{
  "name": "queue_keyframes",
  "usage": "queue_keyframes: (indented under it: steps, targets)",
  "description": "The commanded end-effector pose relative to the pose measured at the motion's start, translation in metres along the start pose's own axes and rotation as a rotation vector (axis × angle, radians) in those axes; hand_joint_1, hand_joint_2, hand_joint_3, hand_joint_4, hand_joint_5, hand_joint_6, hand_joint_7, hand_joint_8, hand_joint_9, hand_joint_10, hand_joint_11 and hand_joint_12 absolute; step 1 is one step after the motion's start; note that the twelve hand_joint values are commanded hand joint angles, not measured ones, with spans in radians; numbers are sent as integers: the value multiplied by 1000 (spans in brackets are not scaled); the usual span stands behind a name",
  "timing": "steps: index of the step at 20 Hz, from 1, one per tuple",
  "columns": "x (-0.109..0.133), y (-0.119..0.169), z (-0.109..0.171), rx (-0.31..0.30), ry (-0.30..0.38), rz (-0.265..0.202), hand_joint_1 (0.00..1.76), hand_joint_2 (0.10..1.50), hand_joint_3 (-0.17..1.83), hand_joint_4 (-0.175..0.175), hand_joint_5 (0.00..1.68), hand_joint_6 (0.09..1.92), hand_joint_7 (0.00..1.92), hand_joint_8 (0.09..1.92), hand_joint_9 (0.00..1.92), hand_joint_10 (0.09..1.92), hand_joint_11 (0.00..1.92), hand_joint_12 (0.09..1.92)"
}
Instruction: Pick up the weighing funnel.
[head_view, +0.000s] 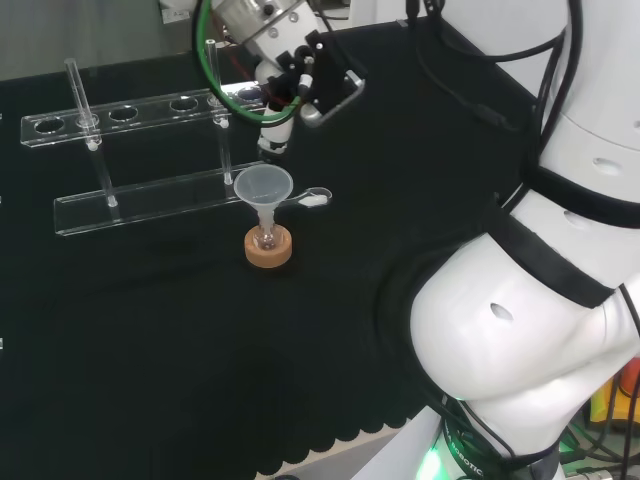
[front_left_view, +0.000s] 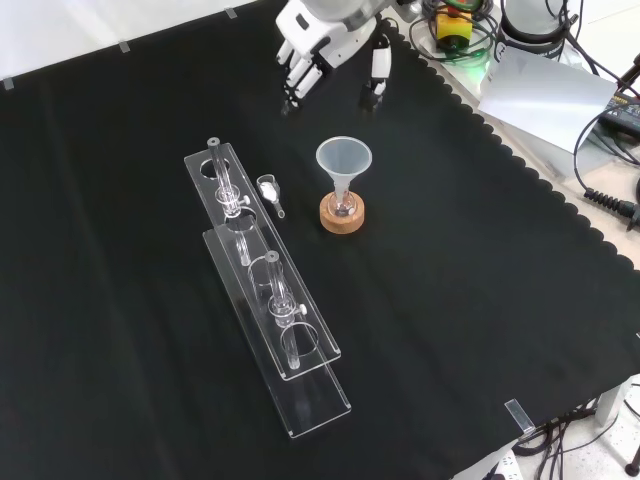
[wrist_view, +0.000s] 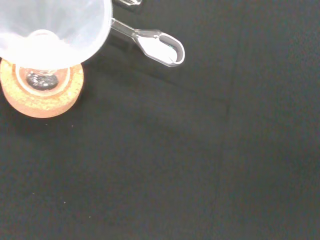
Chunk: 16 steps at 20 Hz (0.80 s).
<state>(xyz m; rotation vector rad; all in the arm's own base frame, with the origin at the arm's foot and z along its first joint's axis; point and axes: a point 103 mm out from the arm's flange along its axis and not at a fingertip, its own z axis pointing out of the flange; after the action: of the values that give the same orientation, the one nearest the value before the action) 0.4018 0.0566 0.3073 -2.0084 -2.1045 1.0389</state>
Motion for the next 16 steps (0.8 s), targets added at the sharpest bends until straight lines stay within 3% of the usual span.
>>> queue_keyframes:
  steps: [1,9,16]
  targets:
    - [-30,-4,20,-77,113,-11,612,735,420,-23,382,87,384,667,759,548,520,1291]
    - [-59,6,31,-136,166,-20,617,731,437,-25,396,87,408,649,772,536,526,1284]
    - [-61,25,47,-153,192,-35,624,730,442,-28,417,87,419,648,757,527,524,1284]
